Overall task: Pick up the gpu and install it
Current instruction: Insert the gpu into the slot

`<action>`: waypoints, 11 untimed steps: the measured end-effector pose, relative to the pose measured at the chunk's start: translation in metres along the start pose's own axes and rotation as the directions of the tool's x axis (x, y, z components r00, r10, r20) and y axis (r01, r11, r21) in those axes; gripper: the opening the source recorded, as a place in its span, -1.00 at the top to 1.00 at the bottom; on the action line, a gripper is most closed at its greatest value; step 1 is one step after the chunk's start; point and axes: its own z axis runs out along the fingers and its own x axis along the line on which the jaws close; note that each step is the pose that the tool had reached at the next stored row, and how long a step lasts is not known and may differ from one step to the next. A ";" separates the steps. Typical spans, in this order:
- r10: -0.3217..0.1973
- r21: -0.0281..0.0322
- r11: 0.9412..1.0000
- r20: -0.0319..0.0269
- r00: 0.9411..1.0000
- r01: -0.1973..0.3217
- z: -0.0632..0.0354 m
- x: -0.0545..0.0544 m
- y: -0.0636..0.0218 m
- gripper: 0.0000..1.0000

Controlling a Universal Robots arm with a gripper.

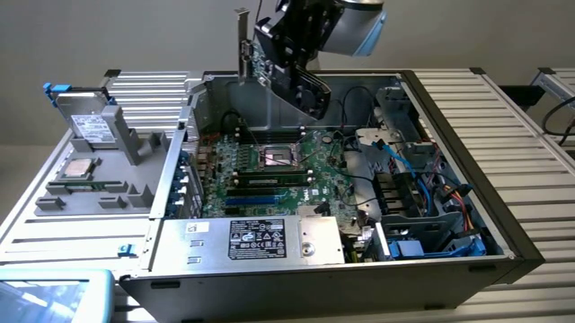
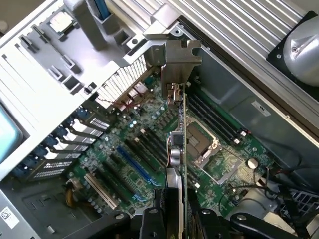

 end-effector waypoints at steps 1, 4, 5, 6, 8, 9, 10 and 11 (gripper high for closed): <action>-0.018 -0.001 1.000 -0.002 1.000 0.018 0.0002 0.000 0.0000 0.44; -0.073 -0.003 0.997 -0.007 0.997 0.073 0.0008 0.000 -0.0001 0.44; -0.091 -0.005 0.996 -0.009 0.996 0.091 0.0009 0.000 -0.0002 0.44; -0.109 -0.005 0.994 -0.010 0.994 0.109 0.0008 0.000 -0.0002 0.44; -0.140 -0.002 0.990 -0.010 0.990 0.140 0.0008 0.000 -0.0002 0.44; -0.155 0.000 0.988 -0.010 0.988 0.155 0.0009 0.000 -0.0002 0.44; -0.173 0.001 0.985 -0.010 0.985 0.173 0.0009 0.000 -0.0002 0.44; -0.189 0.001 0.982 -0.011 0.982 0.189 0.0009 0.000 -0.0002 0.44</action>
